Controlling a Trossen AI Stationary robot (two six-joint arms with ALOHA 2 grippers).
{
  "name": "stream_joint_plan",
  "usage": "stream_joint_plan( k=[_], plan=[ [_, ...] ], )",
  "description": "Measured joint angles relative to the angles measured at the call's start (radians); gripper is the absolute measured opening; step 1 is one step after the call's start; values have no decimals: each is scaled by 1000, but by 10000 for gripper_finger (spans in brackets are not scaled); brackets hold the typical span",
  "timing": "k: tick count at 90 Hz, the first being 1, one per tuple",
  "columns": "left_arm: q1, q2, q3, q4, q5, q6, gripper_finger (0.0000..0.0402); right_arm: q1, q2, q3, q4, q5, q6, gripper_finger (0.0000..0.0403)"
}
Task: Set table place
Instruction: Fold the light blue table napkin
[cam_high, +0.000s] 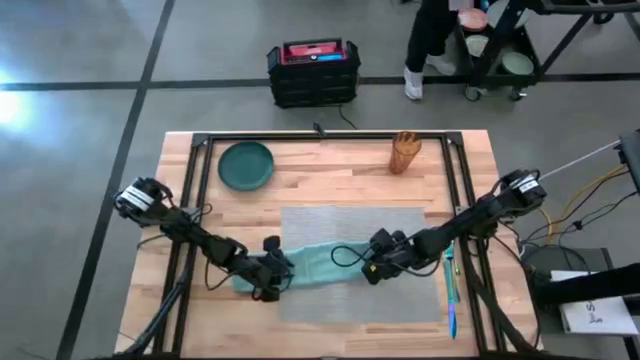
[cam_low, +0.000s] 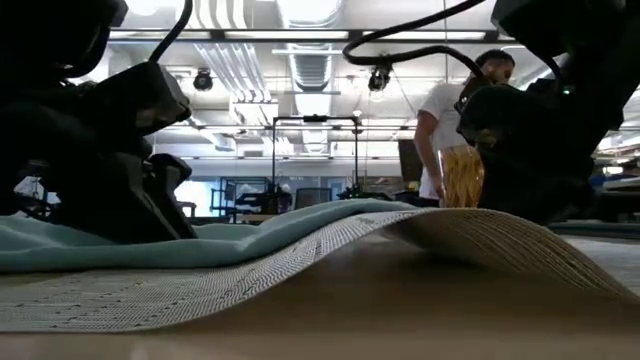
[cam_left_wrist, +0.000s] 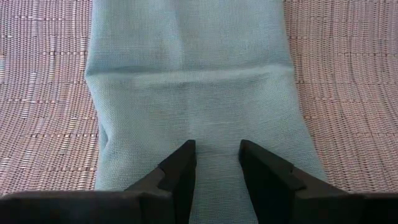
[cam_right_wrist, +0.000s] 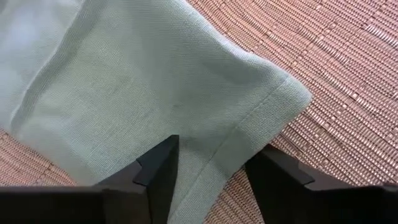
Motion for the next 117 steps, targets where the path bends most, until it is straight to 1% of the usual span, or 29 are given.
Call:
stream_joint_plan(
  k=[10,32,37,47,56,76,95,117],
  plan=[
    [0,0,0,0,0,0,114,0,0,-1,-5,4,-7,130],
    [0,0,0,0,0,0,114,0,1,-3,-8,33,-54,18],
    [0,0,0,0,0,0,114,-1,1,-3,-9,35,-73,6],
    [0,0,0,0,0,0,114,-1,1,-3,-19,35,-69,8],
    [0,0,0,0,0,0,114,-1,-13,-3,-31,30,-69,2],
    [0,-7,0,-2,17,-11,114,-1,-85,-7,-69,17,-84,1],
    [0,-50,-1,-5,33,-11,114,-1,-137,-5,-72,22,-112,0],
    [0,-71,-1,-7,21,-7,114,-1,-130,-3,-85,27,-63,0]
  ],
)
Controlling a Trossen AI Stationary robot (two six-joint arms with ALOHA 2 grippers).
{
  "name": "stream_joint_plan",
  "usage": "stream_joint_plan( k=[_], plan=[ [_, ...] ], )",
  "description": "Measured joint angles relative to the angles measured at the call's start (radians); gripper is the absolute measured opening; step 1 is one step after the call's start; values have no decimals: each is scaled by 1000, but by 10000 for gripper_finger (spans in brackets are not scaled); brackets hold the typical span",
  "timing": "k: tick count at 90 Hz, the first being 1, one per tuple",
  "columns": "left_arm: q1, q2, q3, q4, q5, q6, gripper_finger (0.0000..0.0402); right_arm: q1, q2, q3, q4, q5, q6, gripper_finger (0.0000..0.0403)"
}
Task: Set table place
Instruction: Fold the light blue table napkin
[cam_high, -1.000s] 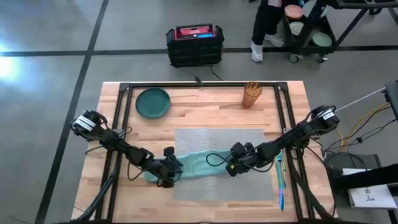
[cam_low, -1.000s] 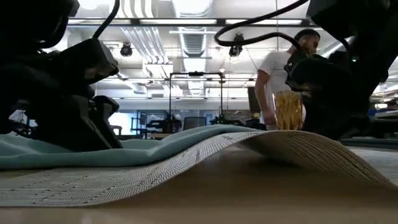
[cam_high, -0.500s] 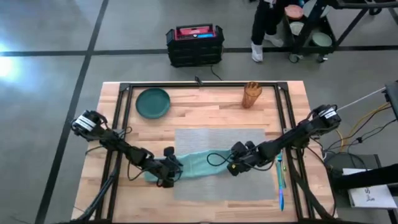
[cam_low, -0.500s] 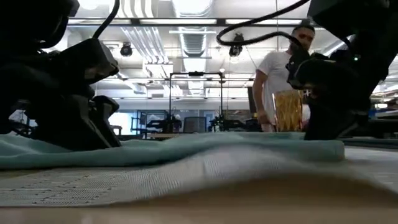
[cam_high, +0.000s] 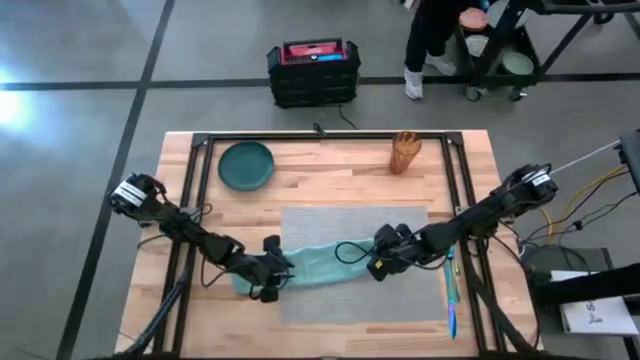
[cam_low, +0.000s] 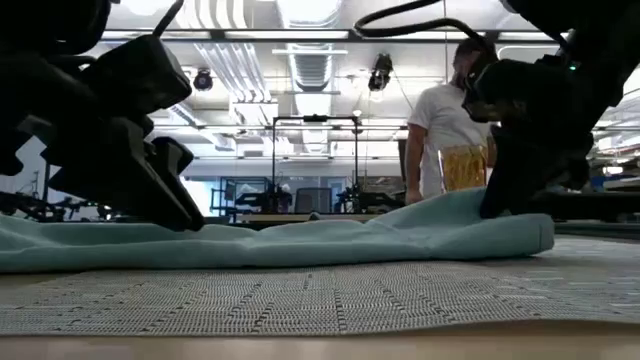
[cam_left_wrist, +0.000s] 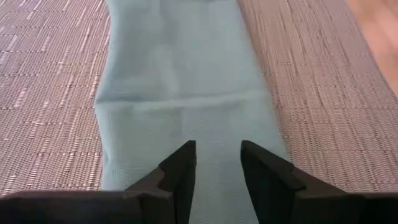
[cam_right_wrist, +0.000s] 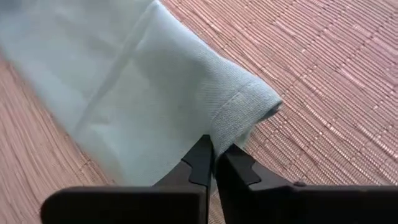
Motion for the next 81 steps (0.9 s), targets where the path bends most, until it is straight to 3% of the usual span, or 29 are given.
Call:
stream_joint_plan(
  k=[14,33,56,81],
  plan=[
    [0,5,0,-5,0,-3,114,-7,1,0,-10,-62,26,21],
    [0,5,0,0,-1,-4,114,-6,-3,0,-17,-158,20,98],
    [0,5,0,1,-1,-4,114,-11,1,0,-15,-67,16,174],
    [0,4,0,0,-2,-4,114,-11,1,0,-15,-18,-14,183]
  ],
)
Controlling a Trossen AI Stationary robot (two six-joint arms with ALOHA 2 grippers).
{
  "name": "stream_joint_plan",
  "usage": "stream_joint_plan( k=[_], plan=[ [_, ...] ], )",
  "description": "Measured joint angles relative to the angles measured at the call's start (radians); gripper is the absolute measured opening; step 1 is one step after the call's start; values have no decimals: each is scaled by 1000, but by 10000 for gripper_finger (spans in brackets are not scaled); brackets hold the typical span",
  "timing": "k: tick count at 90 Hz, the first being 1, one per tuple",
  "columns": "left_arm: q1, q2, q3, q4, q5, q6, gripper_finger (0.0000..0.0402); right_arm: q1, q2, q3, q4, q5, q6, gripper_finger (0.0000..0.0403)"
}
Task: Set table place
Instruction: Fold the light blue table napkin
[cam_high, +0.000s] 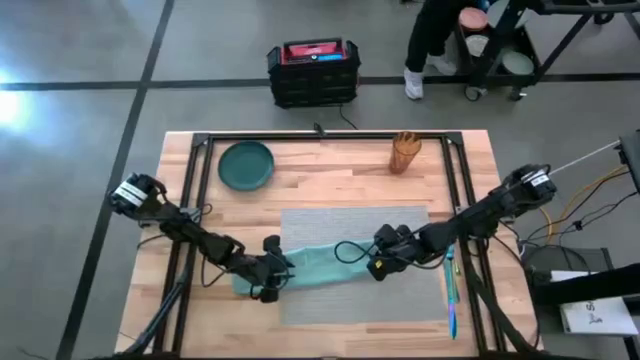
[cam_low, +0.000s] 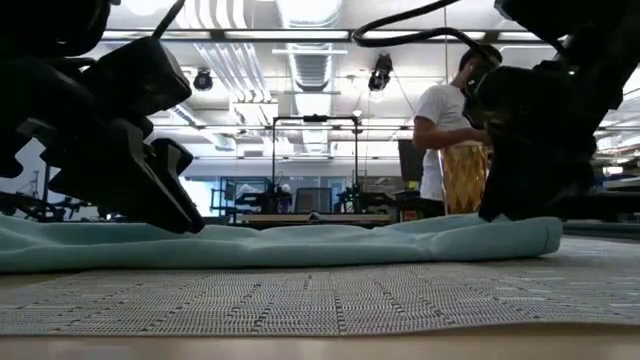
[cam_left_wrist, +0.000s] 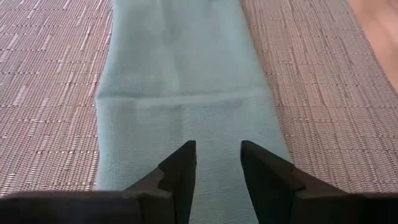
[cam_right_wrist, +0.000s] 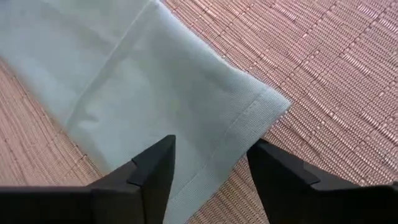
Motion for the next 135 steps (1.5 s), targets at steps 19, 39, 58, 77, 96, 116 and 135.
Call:
stream_joint_plan(
  k=[19,39,58,77,96,116,135],
  plan=[
    [0,0,0,0,0,-1,114,0,0,-3,-3,22,4,167],
    [0,0,0,0,0,-1,114,0,0,-3,-3,21,-5,161],
    [0,0,0,0,13,-6,114,0,0,-3,-3,-24,-54,181],
    [0,0,0,-1,16,-6,114,0,0,-4,-14,-64,-79,195],
    [0,0,0,-1,18,-5,114,0,-2,-4,-15,-79,-82,195],
    [0,0,0,-1,18,-5,114,-2,-8,-4,-39,-88,-31,215],
    [0,0,1,-1,18,-5,114,-3,-45,-4,-68,-100,-31,249]
  ],
)
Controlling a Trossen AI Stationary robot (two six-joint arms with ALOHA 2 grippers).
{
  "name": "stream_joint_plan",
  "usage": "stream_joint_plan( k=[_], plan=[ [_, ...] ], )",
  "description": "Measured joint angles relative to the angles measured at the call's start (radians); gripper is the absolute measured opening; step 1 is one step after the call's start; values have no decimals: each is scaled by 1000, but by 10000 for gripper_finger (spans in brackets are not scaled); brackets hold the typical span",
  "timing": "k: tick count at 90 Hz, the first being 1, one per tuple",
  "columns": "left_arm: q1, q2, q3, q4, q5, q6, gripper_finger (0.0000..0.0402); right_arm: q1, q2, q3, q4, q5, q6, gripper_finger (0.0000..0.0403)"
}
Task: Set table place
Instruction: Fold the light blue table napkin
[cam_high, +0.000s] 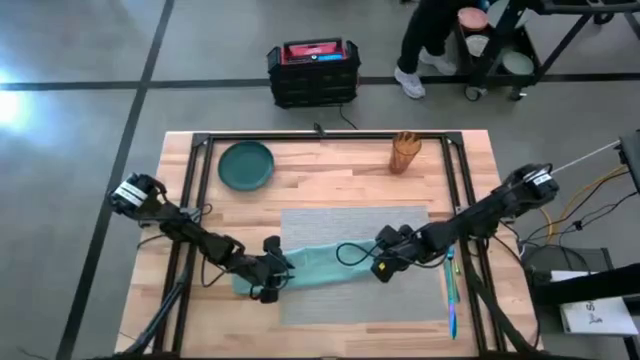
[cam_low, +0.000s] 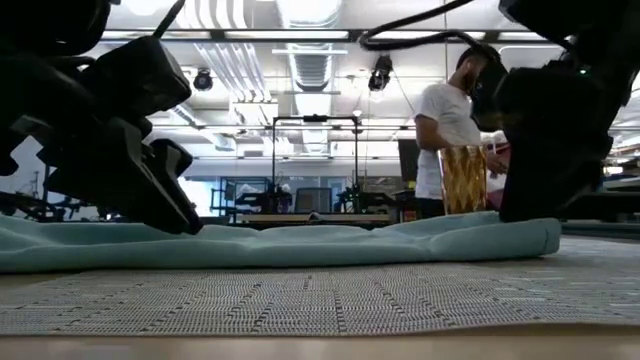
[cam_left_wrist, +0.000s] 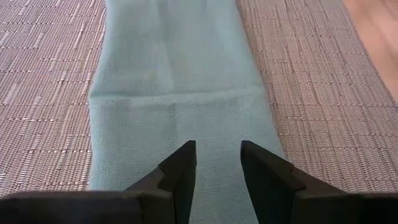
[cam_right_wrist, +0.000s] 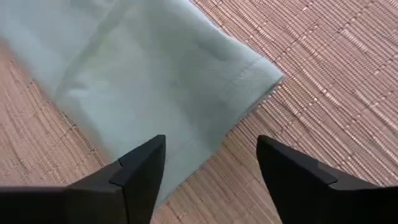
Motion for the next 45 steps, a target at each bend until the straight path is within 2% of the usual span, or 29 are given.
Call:
stream_joint_plan(
  k=[23,35,45],
  plan=[
    [0,0,0,-2,1,-17,114,-27,-162,0,-108,-39,-39,263],
    [0,0,0,-2,3,-17,114,-26,-248,0,-166,-39,-40,257],
    [0,0,0,-1,3,-17,114,-20,-270,0,-163,-39,-59,248]
  ],
)
